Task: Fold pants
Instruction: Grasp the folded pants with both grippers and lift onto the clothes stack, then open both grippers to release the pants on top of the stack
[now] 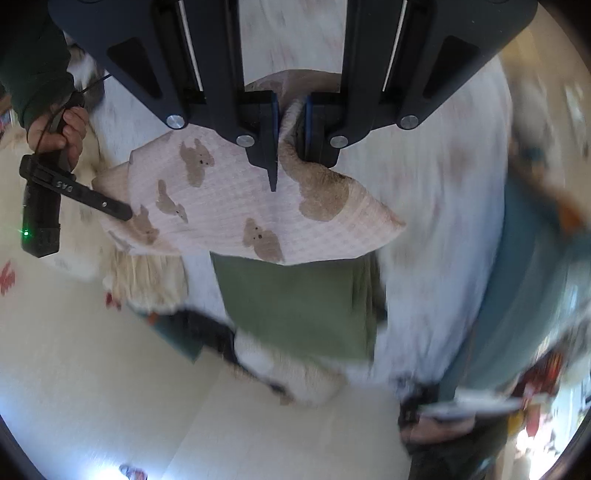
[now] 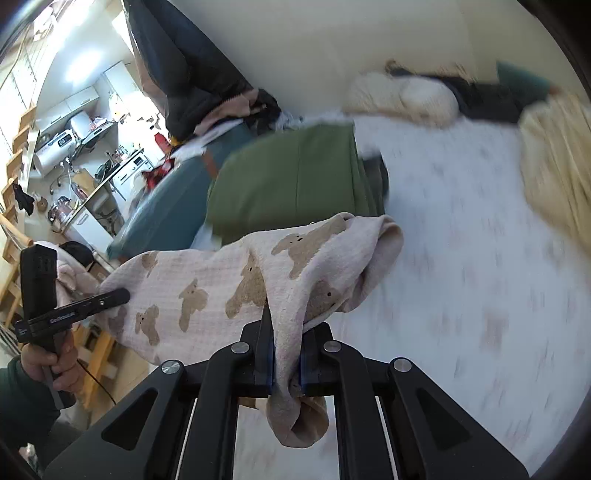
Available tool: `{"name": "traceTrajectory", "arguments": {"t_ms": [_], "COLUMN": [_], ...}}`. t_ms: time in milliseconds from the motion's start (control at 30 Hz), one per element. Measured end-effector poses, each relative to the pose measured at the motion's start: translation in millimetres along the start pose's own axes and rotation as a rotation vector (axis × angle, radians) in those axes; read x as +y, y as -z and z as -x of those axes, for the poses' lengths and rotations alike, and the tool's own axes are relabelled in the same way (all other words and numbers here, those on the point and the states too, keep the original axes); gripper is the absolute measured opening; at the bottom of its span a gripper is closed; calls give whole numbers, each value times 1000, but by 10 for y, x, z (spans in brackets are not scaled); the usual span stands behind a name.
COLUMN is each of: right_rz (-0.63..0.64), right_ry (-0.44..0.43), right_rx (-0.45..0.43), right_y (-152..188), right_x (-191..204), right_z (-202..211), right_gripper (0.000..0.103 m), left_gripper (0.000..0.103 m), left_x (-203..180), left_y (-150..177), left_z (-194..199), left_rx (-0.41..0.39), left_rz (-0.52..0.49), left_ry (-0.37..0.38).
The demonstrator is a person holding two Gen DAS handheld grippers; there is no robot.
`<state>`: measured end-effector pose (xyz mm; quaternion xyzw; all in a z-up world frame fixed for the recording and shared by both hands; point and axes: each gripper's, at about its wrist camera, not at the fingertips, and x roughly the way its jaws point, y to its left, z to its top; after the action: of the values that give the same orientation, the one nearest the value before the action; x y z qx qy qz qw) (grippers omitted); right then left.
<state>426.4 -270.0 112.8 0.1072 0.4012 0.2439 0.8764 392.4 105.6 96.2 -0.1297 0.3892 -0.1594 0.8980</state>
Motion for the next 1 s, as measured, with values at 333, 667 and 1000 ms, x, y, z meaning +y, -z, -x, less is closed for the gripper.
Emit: {"name": "traceTrajectory", "arguments": {"t_ms": [333, 667, 1000], "right_rz": [48, -27, 35], "right_ry": [162, 451, 435], "right_rx": [-45, 69, -15], "right_y": [-1700, -1557, -1266], "right_x": [-354, -801, -462], "right_z": [-1400, -1977, -1270], "right_gripper": [9, 54, 61], "left_gripper": [8, 66, 66], "left_x": [365, 721, 742], "left_y": [-1507, -1404, -1009], "left_z": [-1486, -1956, -1192], "left_rx": [-31, -60, -169], "left_rz": [-133, -118, -17], "left_ry": [-195, -420, -473]}}
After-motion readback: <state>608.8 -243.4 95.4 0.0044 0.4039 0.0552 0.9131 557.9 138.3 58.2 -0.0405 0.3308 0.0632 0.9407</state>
